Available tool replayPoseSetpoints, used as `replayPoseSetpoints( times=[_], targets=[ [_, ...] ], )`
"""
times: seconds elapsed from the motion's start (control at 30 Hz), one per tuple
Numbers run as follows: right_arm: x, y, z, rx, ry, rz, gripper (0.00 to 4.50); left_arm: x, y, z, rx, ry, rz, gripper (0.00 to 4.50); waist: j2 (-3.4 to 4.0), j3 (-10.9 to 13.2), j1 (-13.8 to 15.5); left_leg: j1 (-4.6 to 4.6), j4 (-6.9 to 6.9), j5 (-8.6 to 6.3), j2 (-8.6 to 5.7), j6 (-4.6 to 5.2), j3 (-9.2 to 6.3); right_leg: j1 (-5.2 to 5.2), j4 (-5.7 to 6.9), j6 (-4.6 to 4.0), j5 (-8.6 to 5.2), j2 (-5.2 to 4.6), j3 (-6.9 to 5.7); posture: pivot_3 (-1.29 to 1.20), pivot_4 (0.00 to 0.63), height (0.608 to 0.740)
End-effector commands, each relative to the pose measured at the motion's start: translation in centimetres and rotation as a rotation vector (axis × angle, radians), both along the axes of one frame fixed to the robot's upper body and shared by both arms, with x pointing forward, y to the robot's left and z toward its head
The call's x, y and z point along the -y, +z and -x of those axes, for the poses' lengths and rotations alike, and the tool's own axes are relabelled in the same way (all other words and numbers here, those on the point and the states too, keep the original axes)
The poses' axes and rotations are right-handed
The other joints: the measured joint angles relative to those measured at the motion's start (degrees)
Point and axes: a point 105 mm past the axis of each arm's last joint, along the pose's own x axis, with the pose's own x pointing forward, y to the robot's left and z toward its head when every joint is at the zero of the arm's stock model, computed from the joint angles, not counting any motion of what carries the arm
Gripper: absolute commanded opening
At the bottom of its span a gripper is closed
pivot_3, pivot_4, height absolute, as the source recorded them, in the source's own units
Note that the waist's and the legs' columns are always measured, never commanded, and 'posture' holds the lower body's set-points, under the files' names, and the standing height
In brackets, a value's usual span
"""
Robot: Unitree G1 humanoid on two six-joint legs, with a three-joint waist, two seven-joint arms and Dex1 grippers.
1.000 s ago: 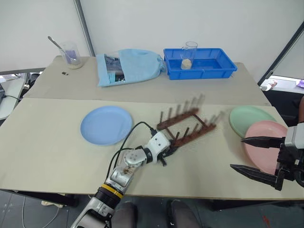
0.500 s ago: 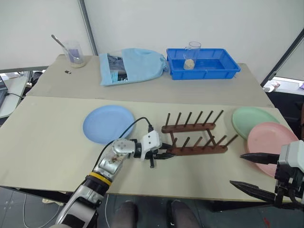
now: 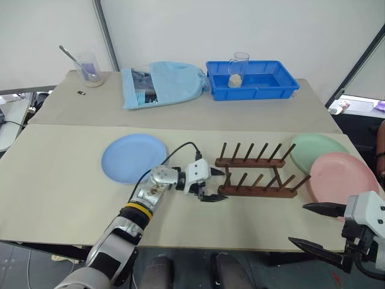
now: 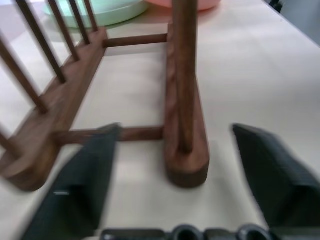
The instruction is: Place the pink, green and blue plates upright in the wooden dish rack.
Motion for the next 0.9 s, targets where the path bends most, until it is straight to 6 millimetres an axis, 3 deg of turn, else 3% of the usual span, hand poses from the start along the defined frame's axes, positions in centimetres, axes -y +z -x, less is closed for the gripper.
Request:
replayPoseSetpoints(
  times=[0.03,0.17,0.23,0.3,0.5,0.63,0.9],
  targets=[
    [0.7,-0.6,-1.3,0.028,-0.017,0.067,4.50,-1.4,1.6,0.8,0.023,-0.008,-0.003,4.16,0.00,0.0,-0.2,0.00,0.00,0.00,0.00,0.00,0.00,0.00,-0.01,0.00,0.00,-0.01,0.00,0.00,0.150,0.740],
    [1.3,-1.9,-2.4,0.004,0.000,0.139,4.50,-2.0,2.5,3.0,-0.049,-0.057,-0.022,4.16,0.01,0.0,-0.1,-0.02,0.04,0.00,-0.03,0.00,0.00,-0.01,-0.04,0.00,0.00,-0.07,0.01,0.00,0.150,0.740],
    [1.8,-2.7,-3.5,-0.005,0.017,0.203,3.93,-1.5,1.7,5.3,-0.078,-0.115,-0.070,3.63,0.03,0.0,0.0,-0.02,0.06,0.00,-0.06,0.00,0.00,0.00,-0.05,0.00,0.00,-0.12,0.02,0.00,0.150,0.740],
    [2.2,-3.4,-4.4,-0.012,0.027,0.249,3.29,-0.8,1.2,6.0,-0.089,-0.101,-0.080,2.85,0.03,0.0,0.0,0.00,0.06,-0.01,-0.07,-0.01,0.05,0.01,-0.08,0.00,0.00,-0.16,0.05,0.00,0.150,0.740],
    [2.6,-5.2,-7.3,0.009,0.012,0.327,1.22,1.7,-0.5,4.8,-0.082,0.116,-0.080,0.00,-0.02,0.0,0.3,0.01,0.09,0.00,-0.09,0.01,-0.05,0.01,-0.05,0.01,0.00,-0.05,0.02,0.00,0.150,0.740],
    [2.7,-6.2,-9.2,0.033,-0.015,0.342,0.01,2.7,-1.5,4.3,-0.046,0.180,-0.093,0.00,-0.03,0.0,0.0,0.02,0.09,0.01,-0.13,0.01,-0.08,0.01,-0.01,0.01,0.00,-0.03,0.04,0.00,0.150,0.740],
    [2.9,-6.0,-12.9,0.137,-0.059,0.352,0.01,3.7,-1.4,1.6,0.045,0.308,-0.081,0.00,0.00,0.0,0.1,0.00,0.12,0.02,-0.14,0.03,-0.08,0.01,0.01,0.04,0.02,-0.01,0.06,0.00,0.150,0.740]
  ],
)
